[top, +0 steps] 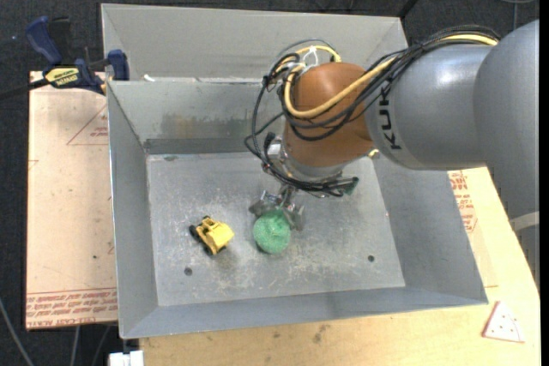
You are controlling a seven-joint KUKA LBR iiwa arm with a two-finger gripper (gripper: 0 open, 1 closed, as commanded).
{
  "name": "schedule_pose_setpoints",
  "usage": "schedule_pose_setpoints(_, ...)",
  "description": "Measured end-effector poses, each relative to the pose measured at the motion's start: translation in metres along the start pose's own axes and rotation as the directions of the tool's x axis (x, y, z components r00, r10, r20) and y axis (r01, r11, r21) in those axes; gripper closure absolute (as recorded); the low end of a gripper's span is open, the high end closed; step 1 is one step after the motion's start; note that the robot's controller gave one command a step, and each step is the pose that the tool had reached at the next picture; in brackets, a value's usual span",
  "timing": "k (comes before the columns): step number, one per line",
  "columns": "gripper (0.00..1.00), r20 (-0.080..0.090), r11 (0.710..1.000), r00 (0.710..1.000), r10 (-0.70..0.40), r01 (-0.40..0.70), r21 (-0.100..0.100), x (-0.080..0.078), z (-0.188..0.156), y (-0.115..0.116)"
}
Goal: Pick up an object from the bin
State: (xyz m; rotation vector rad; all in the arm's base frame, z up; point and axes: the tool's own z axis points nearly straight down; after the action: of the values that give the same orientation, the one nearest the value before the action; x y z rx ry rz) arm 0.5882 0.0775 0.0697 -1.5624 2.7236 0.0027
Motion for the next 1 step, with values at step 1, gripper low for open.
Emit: schedule_pose_setpoints(1,1.0,0.0,1.0,1.0,0.0,0.0,0.0,0.0,0.0,0.0)
